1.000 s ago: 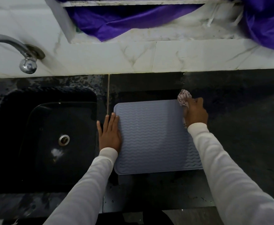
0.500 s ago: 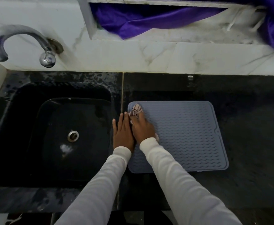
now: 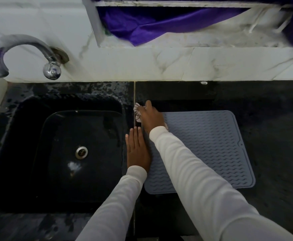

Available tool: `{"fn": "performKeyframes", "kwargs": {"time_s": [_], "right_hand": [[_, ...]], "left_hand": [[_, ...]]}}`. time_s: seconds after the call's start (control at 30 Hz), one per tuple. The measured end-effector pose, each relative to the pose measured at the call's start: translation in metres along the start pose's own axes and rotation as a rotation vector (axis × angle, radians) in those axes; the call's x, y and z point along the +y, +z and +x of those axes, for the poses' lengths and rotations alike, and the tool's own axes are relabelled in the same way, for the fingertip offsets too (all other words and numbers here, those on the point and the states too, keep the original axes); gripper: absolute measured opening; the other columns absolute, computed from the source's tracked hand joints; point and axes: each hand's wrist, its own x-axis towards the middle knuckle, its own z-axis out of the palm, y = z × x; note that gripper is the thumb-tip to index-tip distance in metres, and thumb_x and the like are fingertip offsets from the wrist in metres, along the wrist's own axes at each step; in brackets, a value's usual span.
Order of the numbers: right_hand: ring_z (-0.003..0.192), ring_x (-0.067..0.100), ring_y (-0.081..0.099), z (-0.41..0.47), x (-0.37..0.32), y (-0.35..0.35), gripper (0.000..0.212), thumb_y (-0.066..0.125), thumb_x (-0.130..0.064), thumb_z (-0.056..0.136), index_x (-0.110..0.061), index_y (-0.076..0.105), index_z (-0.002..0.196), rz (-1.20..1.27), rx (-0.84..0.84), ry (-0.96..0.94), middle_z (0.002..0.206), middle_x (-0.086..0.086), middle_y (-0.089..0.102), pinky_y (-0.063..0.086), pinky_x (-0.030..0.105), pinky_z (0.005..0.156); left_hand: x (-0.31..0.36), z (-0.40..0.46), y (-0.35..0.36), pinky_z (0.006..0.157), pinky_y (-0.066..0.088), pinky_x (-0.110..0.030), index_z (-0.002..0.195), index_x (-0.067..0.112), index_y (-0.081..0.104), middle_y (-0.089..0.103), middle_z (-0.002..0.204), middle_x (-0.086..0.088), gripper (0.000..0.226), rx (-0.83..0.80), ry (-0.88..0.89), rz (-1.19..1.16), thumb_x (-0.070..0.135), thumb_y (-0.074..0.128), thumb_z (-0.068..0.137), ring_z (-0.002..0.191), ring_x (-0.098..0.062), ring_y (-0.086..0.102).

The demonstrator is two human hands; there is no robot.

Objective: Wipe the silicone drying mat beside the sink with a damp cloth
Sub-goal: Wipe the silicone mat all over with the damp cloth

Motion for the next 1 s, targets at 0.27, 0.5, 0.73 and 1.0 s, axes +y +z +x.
{"fn": "performKeyframes", "kwargs": {"time_s": [0.27,0.5,0.73,1.0], "right_hand": [[0.088,0.036,0.063,0.007,0.019,-0.044,0.037,0.062,-0.012,0.088,-0.014,0.055,0.125,0.194,0.182,0.303,0.123,0.016,0.044,0.053,0.039,0.072],[0.116,0.032,0.054,-0.071,0.002,-0.005,0.034,0.042,-0.023,0.099,-0.026,0.05,0.132,0.315,-0.005,0.135,0.15,0.011,0.032,0.047,0.041,0.096],[0.1,0.034,0.061,-0.06,0.057,-0.005,0.044,0.051,-0.02,0.094,-0.027,0.043,0.136,0.113,-0.012,0.073,0.137,0.012,0.038,0.054,0.043,0.083],[0.081,0.037,0.061,-0.08,0.196,-0.023,0.044,0.056,-0.018,0.09,-0.027,0.046,0.132,-0.046,0.066,0.291,0.124,0.013,0.042,0.052,0.041,0.064]], "left_hand": [[0.001,0.001,-0.002,0.122,-0.002,-0.049,0.152,0.002,0.011,0.019,0.159,-0.017,0.067,-0.038,0.02,-0.031,0.019,0.047,0.097,0.149,-0.03,0.013],[0.0,0.004,-0.005,0.119,-0.005,-0.051,0.149,0.012,0.032,0.031,0.157,-0.007,0.067,-0.065,0.148,0.045,0.036,0.053,0.091,0.148,-0.027,0.015],[-0.004,0.004,-0.001,0.119,-0.008,-0.048,0.15,0.008,0.031,0.027,0.158,-0.009,0.062,-0.011,0.124,0.057,0.02,0.034,0.089,0.147,-0.026,0.015],[-0.001,0.003,0.0,0.119,-0.01,-0.046,0.151,0.013,0.027,0.022,0.16,-0.004,0.061,0.008,0.088,0.003,0.013,0.038,0.091,0.148,-0.024,0.013]]}}
